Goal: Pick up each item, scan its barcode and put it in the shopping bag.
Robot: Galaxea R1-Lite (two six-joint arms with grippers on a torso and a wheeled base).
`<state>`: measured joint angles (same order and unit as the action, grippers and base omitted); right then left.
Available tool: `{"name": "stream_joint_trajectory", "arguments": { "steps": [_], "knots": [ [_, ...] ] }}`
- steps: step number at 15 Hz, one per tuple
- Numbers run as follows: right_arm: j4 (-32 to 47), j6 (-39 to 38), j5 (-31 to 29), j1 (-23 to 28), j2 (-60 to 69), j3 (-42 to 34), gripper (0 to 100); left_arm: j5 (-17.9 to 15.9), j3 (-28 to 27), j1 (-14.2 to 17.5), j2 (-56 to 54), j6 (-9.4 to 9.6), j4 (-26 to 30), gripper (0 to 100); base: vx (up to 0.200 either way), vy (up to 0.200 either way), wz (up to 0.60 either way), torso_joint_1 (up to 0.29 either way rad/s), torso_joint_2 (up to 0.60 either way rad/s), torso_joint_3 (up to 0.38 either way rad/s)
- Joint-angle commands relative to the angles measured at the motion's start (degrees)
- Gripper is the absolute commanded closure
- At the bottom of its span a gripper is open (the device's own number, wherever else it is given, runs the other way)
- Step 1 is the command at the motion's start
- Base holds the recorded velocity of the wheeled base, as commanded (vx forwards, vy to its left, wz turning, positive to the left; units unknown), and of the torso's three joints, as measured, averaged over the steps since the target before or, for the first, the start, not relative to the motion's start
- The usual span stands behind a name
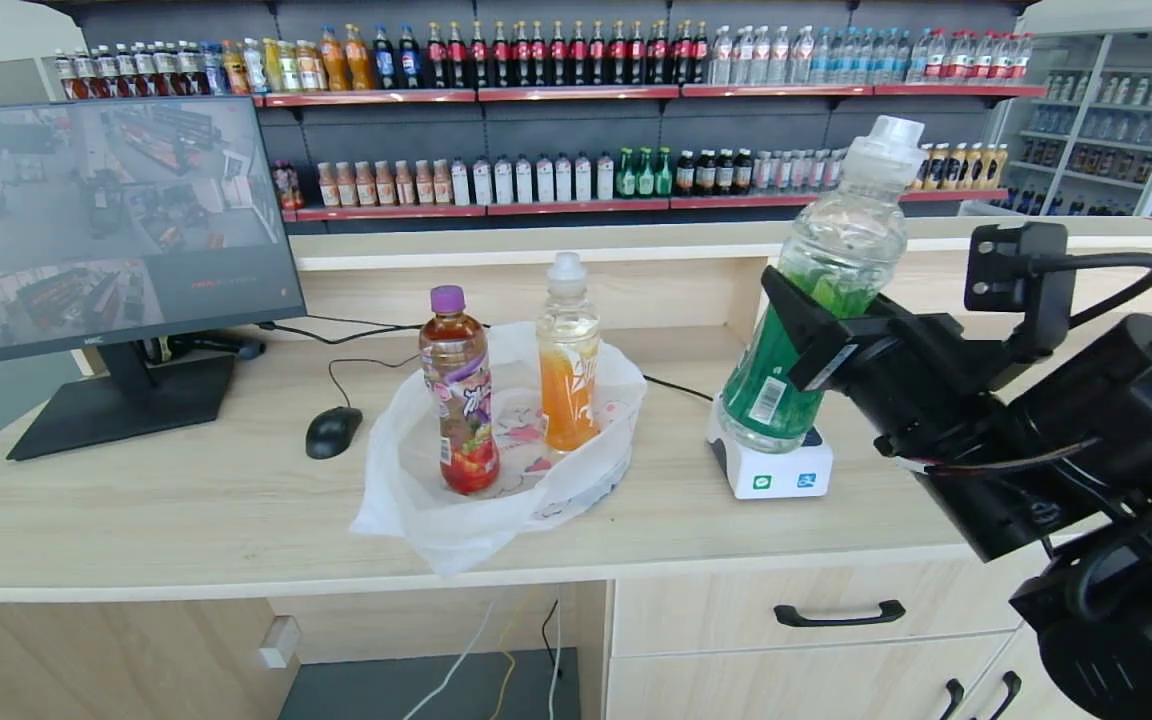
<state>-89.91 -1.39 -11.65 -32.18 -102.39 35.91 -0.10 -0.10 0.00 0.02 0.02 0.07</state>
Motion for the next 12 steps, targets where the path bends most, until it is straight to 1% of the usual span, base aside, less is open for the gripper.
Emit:
{"name": "stream_joint_trajectory", "arguments": {
  "steps": [1, 3, 12],
  "knots": [
    [-0.1, 1.0, 0.0, -2.5, -3.3, 1.0, 100, 0.0, 0.0, 0.0, 0.0, 0.06, 0.0, 0, 0.0, 0.0, 0.0, 0.0, 0.0, 0.0],
    [-0.1, 1.2, -0.1, -3.6, -4.0, 1.4, 100, 0.0, 0.0, 0.0, 0.0, -0.02, 0.0, 0, 0.0, 0.0, 0.0, 0.0, 0.0, 0.0],
    [-0.1, 1.4, 0.1, -4.1, -6.2, 1.9, 100, 0.0, 0.0, 0.0, 0.0, 0.06, 0.0, 0, 0.0, 0.2, 0.0, 0.001, 0.0, 0.002]
  ]
}}
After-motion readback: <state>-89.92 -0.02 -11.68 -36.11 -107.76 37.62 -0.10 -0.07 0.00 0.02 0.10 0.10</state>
